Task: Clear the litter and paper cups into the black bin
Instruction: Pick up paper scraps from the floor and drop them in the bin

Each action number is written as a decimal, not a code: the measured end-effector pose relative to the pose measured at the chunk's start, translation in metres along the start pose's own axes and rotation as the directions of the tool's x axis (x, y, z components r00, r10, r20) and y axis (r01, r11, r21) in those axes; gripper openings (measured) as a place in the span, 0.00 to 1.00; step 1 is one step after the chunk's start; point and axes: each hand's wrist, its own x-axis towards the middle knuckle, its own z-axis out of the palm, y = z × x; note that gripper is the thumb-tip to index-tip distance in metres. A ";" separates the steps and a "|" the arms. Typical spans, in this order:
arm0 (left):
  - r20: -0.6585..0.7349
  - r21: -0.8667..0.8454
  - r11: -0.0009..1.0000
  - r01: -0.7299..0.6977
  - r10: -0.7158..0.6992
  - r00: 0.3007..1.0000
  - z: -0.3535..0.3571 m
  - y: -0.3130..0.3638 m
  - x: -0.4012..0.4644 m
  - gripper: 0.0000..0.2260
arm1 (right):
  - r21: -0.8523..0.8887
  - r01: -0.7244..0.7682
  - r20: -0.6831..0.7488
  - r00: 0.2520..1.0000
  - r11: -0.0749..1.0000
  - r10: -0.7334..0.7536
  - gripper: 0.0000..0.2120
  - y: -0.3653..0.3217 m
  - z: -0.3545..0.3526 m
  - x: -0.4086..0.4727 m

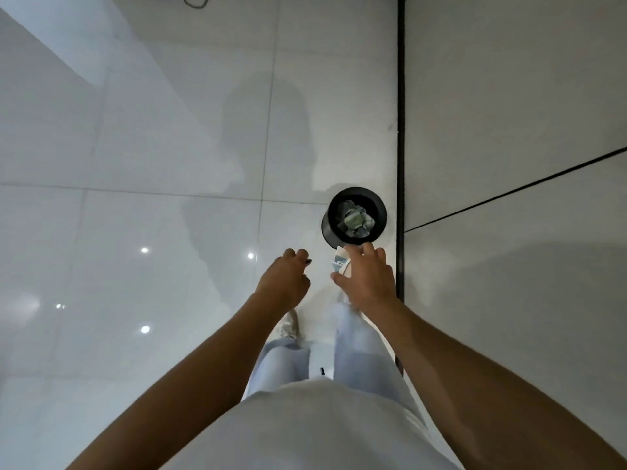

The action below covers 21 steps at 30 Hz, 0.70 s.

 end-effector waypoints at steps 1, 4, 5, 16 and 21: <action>0.012 0.001 1.000 0.000 0.000 1.000 -0.001 0.008 0.012 0.18 | 0.007 -0.003 0.000 1.000 1.000 0.003 0.26 0.007 -0.006 0.010; 0.014 -0.025 0.999 0.020 -0.020 1.000 -0.002 0.032 0.045 0.18 | -0.001 0.003 0.031 1.000 1.000 -0.003 0.27 0.034 -0.021 0.039; 0.008 -0.050 0.998 0.042 -0.042 0.999 -0.001 0.039 0.055 0.18 | -0.006 0.010 0.049 0.999 1.000 -0.010 0.27 0.043 -0.026 0.048; 0.007 -0.166 0.973 0.159 -0.160 0.987 0.014 0.085 0.132 0.18 | -0.076 0.043 0.164 0.986 0.996 -0.030 0.27 0.107 -0.047 0.153; 0.013 -0.176 0.971 0.161 -0.161 0.987 0.027 0.074 0.164 0.18 | -0.039 0.035 0.136 0.990 0.999 -0.029 0.28 0.103 -0.023 0.207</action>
